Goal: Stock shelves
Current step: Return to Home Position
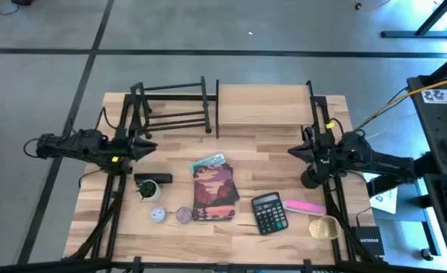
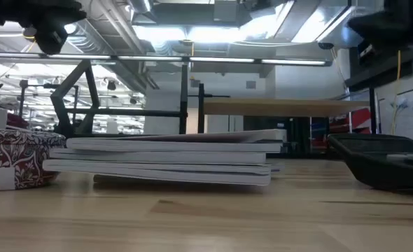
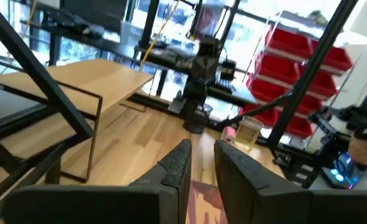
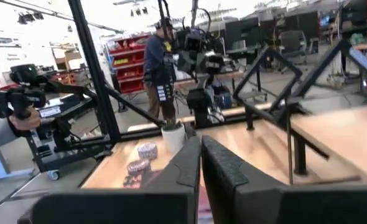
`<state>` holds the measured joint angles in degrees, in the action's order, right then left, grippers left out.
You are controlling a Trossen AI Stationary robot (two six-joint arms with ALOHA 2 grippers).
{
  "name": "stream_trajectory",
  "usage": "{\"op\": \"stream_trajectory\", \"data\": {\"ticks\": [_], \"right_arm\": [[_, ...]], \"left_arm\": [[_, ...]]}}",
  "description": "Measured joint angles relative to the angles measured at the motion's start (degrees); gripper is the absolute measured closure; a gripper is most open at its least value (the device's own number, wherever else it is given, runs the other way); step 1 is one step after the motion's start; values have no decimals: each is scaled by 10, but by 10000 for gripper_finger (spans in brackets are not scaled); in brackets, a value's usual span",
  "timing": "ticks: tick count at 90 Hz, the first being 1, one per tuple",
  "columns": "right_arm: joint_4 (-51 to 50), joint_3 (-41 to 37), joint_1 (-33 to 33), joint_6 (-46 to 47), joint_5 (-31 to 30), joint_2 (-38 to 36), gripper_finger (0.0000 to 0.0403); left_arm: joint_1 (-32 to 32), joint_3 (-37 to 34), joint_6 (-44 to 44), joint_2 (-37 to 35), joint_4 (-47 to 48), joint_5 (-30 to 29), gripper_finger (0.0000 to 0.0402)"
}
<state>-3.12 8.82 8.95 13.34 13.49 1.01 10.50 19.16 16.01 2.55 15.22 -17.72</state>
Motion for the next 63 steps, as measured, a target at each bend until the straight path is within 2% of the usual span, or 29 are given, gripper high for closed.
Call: {"op": "stream_trajectory", "data": {"ticks": [16, 30, 49, 63], "right_arm": [[38, -24, 31, 6, 36, 0, 403], [61, -39, 59, 6, 63, 0, 403], [66, -49, 97, 5, 96, 0, 403], [80, -71, 111, 13, 101, 0, 403]], "left_arm": [[0, -57, -36, -23, -99, 32, 350], [0, -98, -33, -19, -126, 36, 350], [-1, -151, -45, -20, -214, 47, 350], [-2, -175, -45, -21, -225, 38, 350]]}}
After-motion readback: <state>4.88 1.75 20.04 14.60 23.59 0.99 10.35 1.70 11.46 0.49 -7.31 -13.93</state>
